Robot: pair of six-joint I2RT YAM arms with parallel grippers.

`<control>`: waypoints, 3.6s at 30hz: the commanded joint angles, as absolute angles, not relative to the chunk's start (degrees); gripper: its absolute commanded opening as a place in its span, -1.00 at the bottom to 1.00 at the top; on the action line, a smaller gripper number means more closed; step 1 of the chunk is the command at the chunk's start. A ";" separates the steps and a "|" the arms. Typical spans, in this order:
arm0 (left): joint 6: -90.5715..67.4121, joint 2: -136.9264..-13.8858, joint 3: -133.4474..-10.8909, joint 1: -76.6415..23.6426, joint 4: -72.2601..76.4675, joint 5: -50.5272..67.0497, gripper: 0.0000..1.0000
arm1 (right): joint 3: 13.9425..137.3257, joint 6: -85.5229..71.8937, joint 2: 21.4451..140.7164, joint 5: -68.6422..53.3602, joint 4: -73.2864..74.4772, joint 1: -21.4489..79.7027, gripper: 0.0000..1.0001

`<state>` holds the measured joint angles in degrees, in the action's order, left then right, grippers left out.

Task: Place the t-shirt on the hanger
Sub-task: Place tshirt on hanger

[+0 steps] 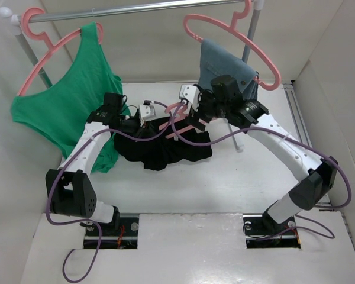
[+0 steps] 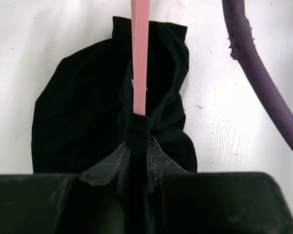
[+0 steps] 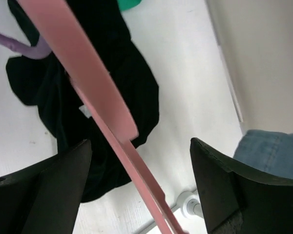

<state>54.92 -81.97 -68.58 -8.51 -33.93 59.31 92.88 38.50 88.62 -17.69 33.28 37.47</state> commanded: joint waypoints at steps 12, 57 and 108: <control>62.31 -78.75 -69.35 -8.09 -38.94 67.49 -1.00 | 91.95 41.75 94.67 -33.73 28.93 36.38 -0.96; 43.16 -78.75 -71.98 -9.49 -28.92 63.90 -1.00 | 56.61 -12.29 69.79 5.64 4.67 42.72 0.53; 76.46 -70.41 -61.79 -11.95 -54.32 51.42 -1.00 | 39.69 -21.50 55.81 20.21 0.97 39.01 -1.00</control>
